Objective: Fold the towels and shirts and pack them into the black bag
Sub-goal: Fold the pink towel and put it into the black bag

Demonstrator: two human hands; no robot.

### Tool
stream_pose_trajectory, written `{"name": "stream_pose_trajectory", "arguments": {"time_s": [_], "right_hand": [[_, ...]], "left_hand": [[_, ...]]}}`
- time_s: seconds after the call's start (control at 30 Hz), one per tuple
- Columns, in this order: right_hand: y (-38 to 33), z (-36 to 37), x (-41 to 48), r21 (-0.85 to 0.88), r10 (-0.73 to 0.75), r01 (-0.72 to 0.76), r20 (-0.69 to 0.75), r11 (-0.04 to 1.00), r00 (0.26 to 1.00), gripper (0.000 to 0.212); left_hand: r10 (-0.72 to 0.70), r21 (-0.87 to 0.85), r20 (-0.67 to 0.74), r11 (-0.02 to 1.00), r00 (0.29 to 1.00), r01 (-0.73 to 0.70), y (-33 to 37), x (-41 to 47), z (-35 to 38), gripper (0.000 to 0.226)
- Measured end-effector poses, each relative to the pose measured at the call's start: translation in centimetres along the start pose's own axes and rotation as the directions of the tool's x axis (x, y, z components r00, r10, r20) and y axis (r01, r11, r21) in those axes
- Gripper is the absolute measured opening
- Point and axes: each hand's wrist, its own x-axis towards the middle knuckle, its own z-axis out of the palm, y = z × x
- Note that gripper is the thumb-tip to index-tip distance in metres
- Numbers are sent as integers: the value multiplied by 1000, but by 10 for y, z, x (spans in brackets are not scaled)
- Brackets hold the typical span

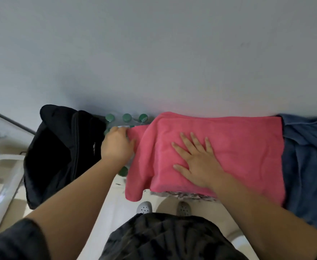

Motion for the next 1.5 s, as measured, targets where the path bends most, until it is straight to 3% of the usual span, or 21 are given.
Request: {"name": "stream_pose_trajectory", "arguments": {"time_s": [0.13,0.3,0.47,0.63,0.77,0.9,1.07,1.2,1.27,1.33,1.43,1.5], "right_hand": [[3,-2,1,21,6,-7,50,1000,999,72],[-5,-13,7,166,93,-106,87,980,992,71],[-45,-30,18,204,216,-199,-65,959,974,78],[-93,-46,38,297,26,0,-84,955,996,63],[-119,-43,57,273,-82,78,0,959,997,62],[-128,-33,60,268,-34,35,-10,963,999,60],[-131,-33,62,213,9,-7,-9,977,1000,62],[-130,-38,64,221,42,-26,-67,975,997,62],[-128,-47,67,387,100,-53,-102,921,990,59],[-125,-58,71,622,150,-24,-151,782,977,55],[-123,-72,73,890,163,78,-168,450,972,47],[-123,-81,73,965,157,83,-125,250,980,44]], "left_hand": [[74,-62,30,995,997,-72,-4,13,-3,9],[41,-337,45,941,998,-23,-18,19,-12,12],[43,-323,33,946,999,-30,-16,29,-17,7],[-44,-514,106,853,993,92,-9,36,-19,10],[-23,-486,144,869,989,91,-12,38,-18,10],[-36,-606,222,778,975,166,-6,35,-19,12],[-82,-770,372,528,924,357,2,27,-25,9],[-91,-797,388,466,917,384,-5,24,-25,16],[-111,-788,352,500,929,358,-11,20,-24,24],[-69,-785,340,528,938,324,-18,14,-23,27],[115,-804,389,527,914,276,-19,-4,-27,19],[146,-813,366,531,919,239,-17,-13,-26,19]]}}
